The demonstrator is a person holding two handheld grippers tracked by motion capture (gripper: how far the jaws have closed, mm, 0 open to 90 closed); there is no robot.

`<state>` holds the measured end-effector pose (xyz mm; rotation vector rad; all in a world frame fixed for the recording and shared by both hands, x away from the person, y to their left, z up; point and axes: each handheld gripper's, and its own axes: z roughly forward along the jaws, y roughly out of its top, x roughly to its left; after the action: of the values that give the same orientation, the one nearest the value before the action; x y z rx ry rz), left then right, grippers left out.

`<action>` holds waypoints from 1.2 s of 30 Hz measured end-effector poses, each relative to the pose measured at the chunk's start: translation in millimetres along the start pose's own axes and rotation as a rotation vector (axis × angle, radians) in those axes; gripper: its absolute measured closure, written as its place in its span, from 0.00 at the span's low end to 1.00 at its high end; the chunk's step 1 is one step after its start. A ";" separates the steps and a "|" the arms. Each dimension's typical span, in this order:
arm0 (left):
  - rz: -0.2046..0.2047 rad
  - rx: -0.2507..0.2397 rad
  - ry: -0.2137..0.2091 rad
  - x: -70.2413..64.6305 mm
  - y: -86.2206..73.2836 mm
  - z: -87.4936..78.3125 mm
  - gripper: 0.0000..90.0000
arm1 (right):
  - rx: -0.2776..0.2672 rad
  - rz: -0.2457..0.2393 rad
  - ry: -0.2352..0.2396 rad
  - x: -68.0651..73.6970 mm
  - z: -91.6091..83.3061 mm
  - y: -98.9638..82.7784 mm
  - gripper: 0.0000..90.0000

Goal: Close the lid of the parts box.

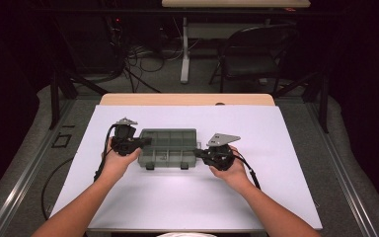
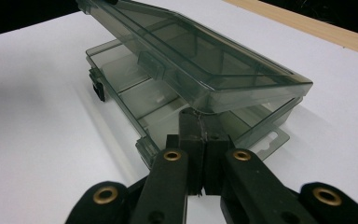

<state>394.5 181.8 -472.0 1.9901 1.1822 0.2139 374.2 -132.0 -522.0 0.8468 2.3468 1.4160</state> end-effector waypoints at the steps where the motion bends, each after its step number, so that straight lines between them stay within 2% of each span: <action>1: -0.002 0.000 -0.002 0.1 -0.7 0.1 1.00 | 0.002 0.001 0.001 0.1 0.1 -0.6 0.99; 10: -0.003 -0.003 0.002 -0.2 -5.6 0.6 1.00 | 0.004 0.010 0.002 0.8 -0.7 -4.3 0.99; 18: -0.004 -0.007 -0.012 -0.6 -10.7 1.6 1.00 | 0.004 0.023 -0.005 -2.4 -6.6 -9.2 0.99; 28: 0.000 -0.017 -0.011 -0.5 -26.7 2.0 1.00 | 0.000 0.045 -0.017 -9.0 -16.5 -11.2 0.99; 34: -0.002 -0.026 -0.015 -1.3 -34.2 2.2 1.00 | 0.011 0.027 -0.013 -4.0 -11.0 -10.0 0.99; 36: 0.007 -0.011 -0.014 -2.2 -34.9 4.5 1.00 | 0.009 0.030 -0.011 -2.8 -9.0 -9.3 0.99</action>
<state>372.3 186.2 -499.1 1.9831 1.1626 0.2094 368.7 -143.4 -525.9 0.8936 2.3437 1.4102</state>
